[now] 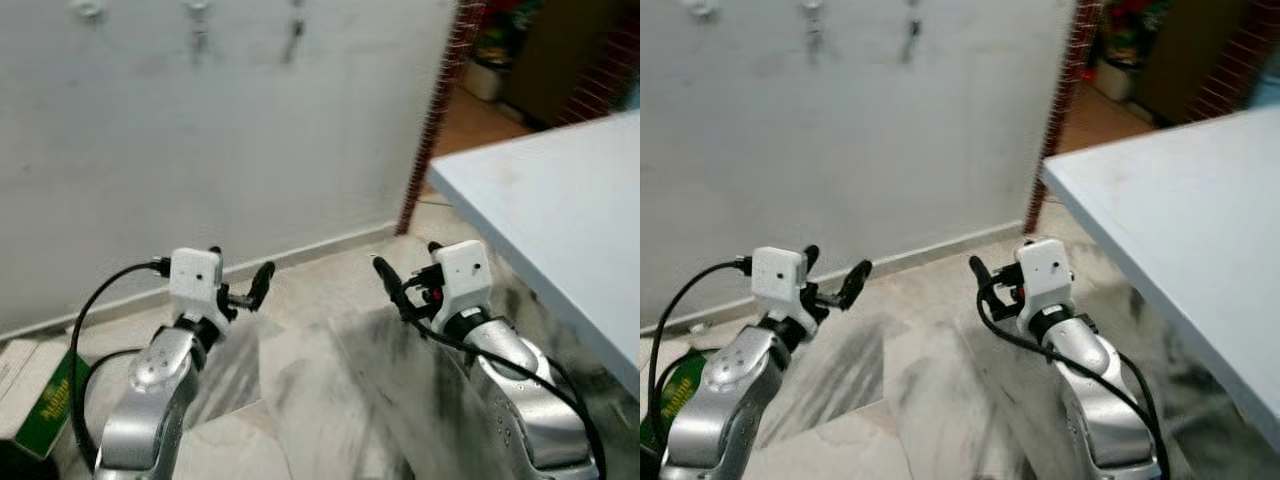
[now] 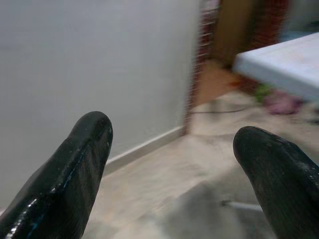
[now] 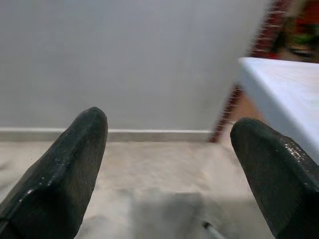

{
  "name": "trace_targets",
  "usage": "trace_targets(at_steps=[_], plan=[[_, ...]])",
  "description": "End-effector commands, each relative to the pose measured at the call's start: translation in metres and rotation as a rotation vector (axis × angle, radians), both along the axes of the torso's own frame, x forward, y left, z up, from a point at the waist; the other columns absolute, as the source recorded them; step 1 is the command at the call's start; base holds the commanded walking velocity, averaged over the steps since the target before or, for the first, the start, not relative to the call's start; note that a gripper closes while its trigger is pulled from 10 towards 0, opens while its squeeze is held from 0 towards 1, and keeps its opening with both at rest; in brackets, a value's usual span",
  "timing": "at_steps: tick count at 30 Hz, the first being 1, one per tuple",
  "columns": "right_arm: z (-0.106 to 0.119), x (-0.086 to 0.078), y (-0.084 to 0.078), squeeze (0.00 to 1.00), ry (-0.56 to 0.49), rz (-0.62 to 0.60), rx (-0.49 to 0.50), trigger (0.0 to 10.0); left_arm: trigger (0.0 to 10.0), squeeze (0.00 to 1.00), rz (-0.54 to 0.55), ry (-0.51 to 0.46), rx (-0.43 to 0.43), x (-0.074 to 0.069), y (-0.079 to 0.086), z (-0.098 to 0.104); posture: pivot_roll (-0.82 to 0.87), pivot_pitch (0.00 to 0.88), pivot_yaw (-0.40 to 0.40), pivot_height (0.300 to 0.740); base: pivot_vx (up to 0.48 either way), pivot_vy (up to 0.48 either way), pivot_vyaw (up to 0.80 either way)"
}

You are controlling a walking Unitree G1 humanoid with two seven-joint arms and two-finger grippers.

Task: Hang keys on a hook

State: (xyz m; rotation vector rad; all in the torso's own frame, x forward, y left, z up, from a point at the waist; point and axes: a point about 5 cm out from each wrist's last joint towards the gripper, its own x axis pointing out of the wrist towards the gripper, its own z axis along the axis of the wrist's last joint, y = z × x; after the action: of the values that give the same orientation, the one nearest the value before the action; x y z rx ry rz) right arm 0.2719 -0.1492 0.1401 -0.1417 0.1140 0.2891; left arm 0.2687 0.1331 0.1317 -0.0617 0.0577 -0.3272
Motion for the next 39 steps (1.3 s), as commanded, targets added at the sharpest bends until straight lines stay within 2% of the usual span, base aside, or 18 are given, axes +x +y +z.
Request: trace_targets(at_steps=[1,34,39], plan=[[0.0049,0.0002,0.0059,0.0,-0.02,0.019,0.012,10.0,10.0,0.0,0.015,-0.001,0.016,-0.0002,0.0062,-0.0002,-0.05,0.029,0.017,0.74,0.0,0.0,-0.77],[0.0019,-0.0014,0.0064,0.0,-0.014,0.012,0.016,10.0,10.0,0.0,0.027,0.003,0.016,0.0033,0.0094,-0.0002,-0.05,0.037,0.024,0.74,0.0,0.0,-0.77],[0.0022,-0.0013,0.0052,0.0,-0.015,0.01,0.016,10.0,10.0,0.0,0.026,0.002,0.014,0.0036,0.01,-0.0001,-0.05,0.037,0.024,0.74,0.0,0.0,-0.28]])
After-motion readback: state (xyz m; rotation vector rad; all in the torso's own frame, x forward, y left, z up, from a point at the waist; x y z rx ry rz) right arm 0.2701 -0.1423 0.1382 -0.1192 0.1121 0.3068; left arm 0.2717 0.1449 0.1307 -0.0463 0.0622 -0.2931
